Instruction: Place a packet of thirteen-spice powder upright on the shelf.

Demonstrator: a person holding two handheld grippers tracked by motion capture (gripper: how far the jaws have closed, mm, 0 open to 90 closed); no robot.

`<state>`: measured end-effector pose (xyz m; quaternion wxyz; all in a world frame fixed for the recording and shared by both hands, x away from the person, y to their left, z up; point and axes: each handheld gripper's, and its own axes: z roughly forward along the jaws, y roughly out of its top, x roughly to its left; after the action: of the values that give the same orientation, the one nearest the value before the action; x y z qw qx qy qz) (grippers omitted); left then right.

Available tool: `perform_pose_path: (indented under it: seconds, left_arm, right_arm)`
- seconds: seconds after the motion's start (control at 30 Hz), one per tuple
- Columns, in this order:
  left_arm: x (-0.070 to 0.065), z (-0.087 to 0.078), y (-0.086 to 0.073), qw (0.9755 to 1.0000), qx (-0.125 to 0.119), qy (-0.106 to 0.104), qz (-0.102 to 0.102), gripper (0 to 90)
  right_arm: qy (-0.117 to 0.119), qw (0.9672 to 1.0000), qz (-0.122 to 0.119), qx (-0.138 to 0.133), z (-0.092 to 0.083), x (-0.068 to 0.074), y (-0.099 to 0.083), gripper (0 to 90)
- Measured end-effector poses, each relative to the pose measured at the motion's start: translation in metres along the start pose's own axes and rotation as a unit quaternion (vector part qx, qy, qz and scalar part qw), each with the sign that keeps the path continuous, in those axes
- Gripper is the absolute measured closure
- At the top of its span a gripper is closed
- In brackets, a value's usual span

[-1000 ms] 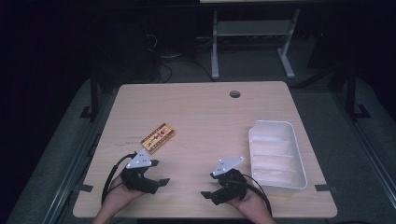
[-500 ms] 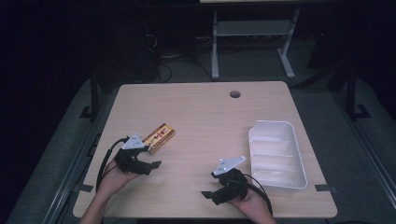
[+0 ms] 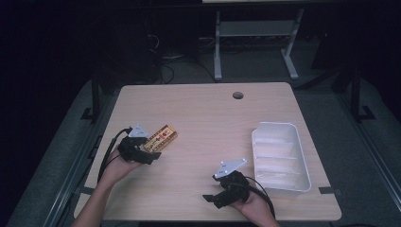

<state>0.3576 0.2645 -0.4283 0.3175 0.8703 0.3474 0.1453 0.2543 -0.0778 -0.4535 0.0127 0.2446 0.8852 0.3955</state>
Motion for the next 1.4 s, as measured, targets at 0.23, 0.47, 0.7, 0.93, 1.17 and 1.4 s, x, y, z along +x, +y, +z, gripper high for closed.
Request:
perform_pose_path:
  seconds: [0.23,0.47,0.7,0.93,1.17,1.4]
  left_arm:
    - [0.009,0.016,0.003,0.9996,0.023,0.013,-0.009,13.5]
    - [0.016,0.022,0.015,0.9991,0.038,0.016,-0.008,13.6]
    - [0.021,0.03,0.016,0.9986,0.048,0.016,-0.018,14.0]
    - [0.024,0.037,0.014,0.9977,0.063,0.012,-0.021,15.6]
    - [0.025,0.044,0.012,0.9967,0.079,0.008,-0.017,28.8]
    - [0.027,0.044,0.012,0.9967,0.077,0.005,-0.025,31.1]
  right_arm:
    - [0.005,1.0,0.002,-0.002,-0.002,-0.002,-0.001,22.1]
    - [0.009,0.9999,-0.004,0.006,0.001,-0.001,-0.001,22.1]
    - [0.01,0.9999,-0.008,0.01,0.003,0.001,-0.001,22.1]
    - [0.012,0.9998,-0.008,0.013,0.004,0.001,-0.001,22.0]
    - [0.01,0.9999,-0.007,0.01,0.003,0.001,-0.001,21.6]
    - [0.008,0.9999,-0.01,0.007,0.003,0.002,-0.001,21.5]
